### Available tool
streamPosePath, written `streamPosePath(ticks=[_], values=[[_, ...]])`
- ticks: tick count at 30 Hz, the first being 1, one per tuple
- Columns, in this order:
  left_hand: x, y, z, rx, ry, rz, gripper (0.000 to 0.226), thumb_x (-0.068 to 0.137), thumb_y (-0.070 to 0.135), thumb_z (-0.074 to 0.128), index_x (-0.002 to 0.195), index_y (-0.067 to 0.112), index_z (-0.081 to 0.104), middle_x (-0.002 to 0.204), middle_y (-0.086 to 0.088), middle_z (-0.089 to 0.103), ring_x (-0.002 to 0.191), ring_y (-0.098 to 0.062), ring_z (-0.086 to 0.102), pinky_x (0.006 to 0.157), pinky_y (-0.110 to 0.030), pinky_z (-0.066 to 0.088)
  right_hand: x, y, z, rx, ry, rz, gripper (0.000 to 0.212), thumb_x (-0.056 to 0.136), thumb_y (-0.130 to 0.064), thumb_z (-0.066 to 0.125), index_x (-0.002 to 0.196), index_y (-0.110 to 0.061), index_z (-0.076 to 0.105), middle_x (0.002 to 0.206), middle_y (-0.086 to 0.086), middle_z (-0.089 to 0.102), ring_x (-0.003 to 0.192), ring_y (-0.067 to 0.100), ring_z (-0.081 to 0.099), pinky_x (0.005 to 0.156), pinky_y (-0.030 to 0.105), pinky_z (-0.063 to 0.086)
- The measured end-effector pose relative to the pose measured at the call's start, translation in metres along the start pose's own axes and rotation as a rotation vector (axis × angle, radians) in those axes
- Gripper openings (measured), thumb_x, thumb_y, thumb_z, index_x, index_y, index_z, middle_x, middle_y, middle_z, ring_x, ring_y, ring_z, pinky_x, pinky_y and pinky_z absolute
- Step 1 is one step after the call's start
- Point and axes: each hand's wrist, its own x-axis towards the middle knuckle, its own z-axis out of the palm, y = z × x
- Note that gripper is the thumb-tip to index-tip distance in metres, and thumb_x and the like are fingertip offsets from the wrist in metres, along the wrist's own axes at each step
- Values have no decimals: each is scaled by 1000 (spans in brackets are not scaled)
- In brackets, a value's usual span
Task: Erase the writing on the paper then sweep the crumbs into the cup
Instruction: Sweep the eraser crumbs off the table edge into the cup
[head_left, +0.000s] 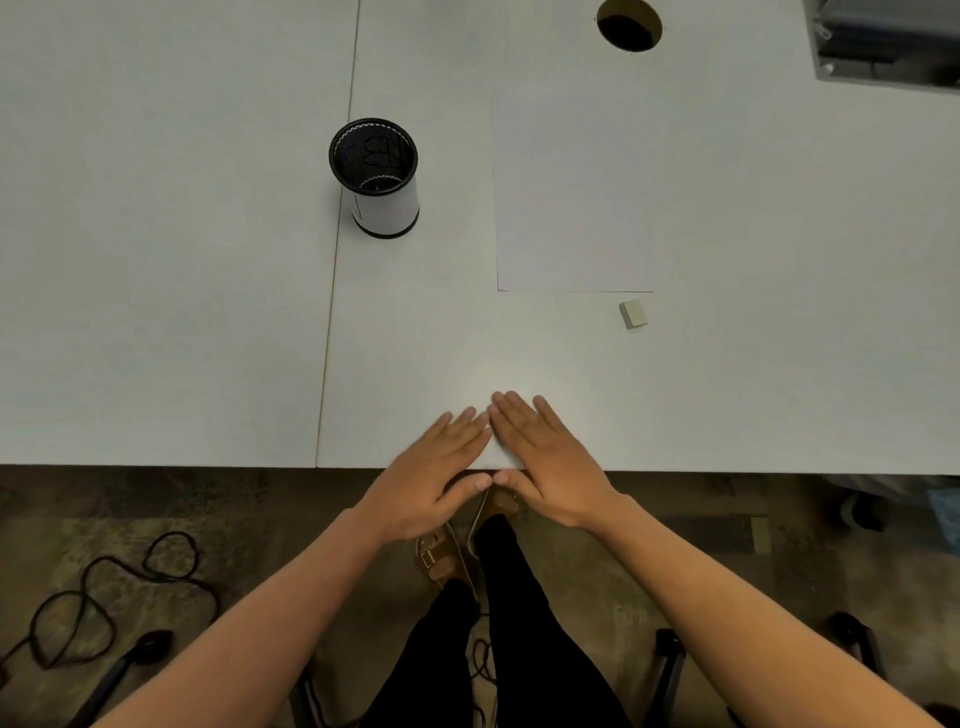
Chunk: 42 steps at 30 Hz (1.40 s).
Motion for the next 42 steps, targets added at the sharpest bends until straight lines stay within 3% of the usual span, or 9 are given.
streamPosePath(ticks=[6, 11, 15, 19, 22, 25, 31, 37, 42], values=[[11, -2, -45, -225, 551, -165, 55, 100, 37, 53, 150, 20, 37, 157, 0, 38, 147, -12, 31, 122, -35, 27, 2, 31, -18, 123, 251, 377, 75, 95, -66, 12, 153, -20, -1, 160, -4, -5, 147, 9, -7, 116, 21, -10], [64, -17, -121, -178, 922, -302, 71, 96, 26, 68, 154, 7, 32, 158, -18, 29, 149, -24, 26, 118, -17, 20, 31, 43, -23, -50, 125, 396, 86, 90, -71, 2, 152, -12, -7, 159, 3, -13, 146, 16, -15, 117, 35, -13], [97, -24, -160, -244, 940, -372, 89, 90, 38, 73, 159, 25, 20, 167, -15, 7, 155, -24, 10, 117, -25, 20, 31, 28, -14, -166, 24, 209, 84, 94, -69, 6, 152, -10, -5, 160, 9, -10, 146, 18, -16, 119, 43, -5], [125, -28, -171, -229, 879, -391, 84, 89, 38, 74, 157, 31, 25, 167, -17, -1, 154, -29, 14, 121, -36, 25, 13, 32, -14, -111, 0, 31, 78, 97, -65, 13, 153, -13, -2, 161, 6, -5, 147, 18, -9, 119, 43, 3], [137, -35, -170, -191, 910, -439, 57, 92, 32, 71, 143, 19, 50, 163, -18, 22, 148, -28, 29, 118, -32, 31, 7, 47, -23, 23, 119, 69, 72, 99, -59, 21, 153, -15, 3, 161, 3, 1, 148, 17, -1, 120, 38, 3], [142, -40, -168, -110, 992, -467, 31, 93, 23, 67, 116, 3, 63, 137, -15, 52, 125, -29, 50, 101, -30, 41, 10, 64, -32, 45, 211, 236, 74, 98, -60, 20, 153, -14, 2, 161, 2, -2, 148, 15, -4, 119, 30, -4], [122, -24, -162, -103, 1093, -416, 21, 91, 15, 69, 103, -2, 65, 126, -19, 56, 116, -29, 55, 88, -6, 35, 23, 69, -29, -104, 118, 305, 83, 93, -69, 7, 152, -11, -5, 160, 5, -7, 147, 16, -12, 119, 37, -6], [63, 17, -113, -31, 1114, -349, 13, 90, 7, 73, 95, -2, 65, 115, -24, 60, 110, -35, 58, 90, -5, 37, 17, 48, -20, -161, 32, 196, 84, 95, -68, 12, 152, -7, 1, 160, 11, -3, 147, 20, -11, 119, 41, -4], [-1, 50, -57, -74, 1104, -468, 12, 86, 7, 75, 93, 2, 65, 109, -15, 59, 100, -29, 59, 84, -5, 39, 6, 26, -9, -152, -22, 134, 83, 96, -68, 14, 152, -9, 0, 160, 10, -4, 147, 20, -11, 118, 43, -4]])
